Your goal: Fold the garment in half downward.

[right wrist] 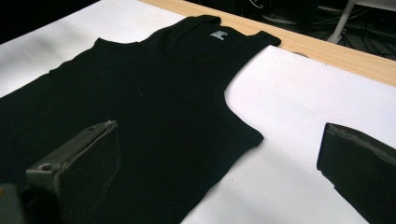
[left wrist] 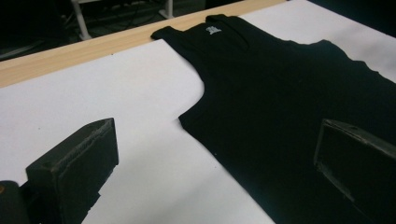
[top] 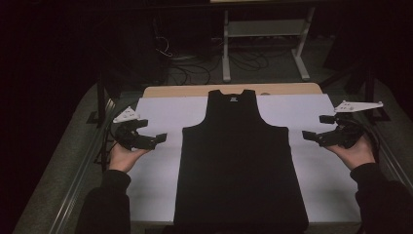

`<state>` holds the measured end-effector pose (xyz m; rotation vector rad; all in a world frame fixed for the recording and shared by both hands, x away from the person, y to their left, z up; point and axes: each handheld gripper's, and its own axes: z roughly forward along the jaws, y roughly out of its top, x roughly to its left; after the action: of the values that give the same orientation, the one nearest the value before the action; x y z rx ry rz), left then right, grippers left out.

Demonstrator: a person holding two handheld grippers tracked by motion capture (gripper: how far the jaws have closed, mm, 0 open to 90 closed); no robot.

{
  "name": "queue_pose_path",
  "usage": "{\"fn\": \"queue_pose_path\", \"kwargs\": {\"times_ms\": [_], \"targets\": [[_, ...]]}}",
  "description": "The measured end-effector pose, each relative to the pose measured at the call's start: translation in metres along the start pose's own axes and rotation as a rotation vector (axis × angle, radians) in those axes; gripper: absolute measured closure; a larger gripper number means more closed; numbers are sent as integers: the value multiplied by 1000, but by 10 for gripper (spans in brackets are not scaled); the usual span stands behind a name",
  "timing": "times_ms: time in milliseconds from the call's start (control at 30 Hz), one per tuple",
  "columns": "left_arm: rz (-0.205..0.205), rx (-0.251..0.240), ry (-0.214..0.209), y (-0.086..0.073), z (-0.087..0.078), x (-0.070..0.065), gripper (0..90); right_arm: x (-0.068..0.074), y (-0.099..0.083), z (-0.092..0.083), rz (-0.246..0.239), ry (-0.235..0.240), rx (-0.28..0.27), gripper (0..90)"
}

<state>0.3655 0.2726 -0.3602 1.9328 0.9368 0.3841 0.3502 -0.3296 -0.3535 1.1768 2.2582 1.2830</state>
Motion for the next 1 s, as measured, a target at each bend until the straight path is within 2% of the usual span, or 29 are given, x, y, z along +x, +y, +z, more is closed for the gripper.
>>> {"fn": "queue_pose_path", "kwargs": {"times_ms": [267, 700, 833, 900, 1000], "targets": [[-10, 2, -3, 6, 5, 7, 0, -12, 0, 11, 27, -1, 14, 0], [-19, 32, -25, 14, 20, 16, 0, -22, 8, 24, 37, 3, 44, 0], [-54, 32, -40, 13, 26, 22, 0, -29, 5, 33, 56, -1, 64, 0], [-46, 57, -29, 11, 32, 24, 0, -31, 4, 36, 61, -2, 71, 0], [-56, 65, -25, 10, 34, 26, 0, -34, 3, 38, 66, -4, 76, 0]]}}
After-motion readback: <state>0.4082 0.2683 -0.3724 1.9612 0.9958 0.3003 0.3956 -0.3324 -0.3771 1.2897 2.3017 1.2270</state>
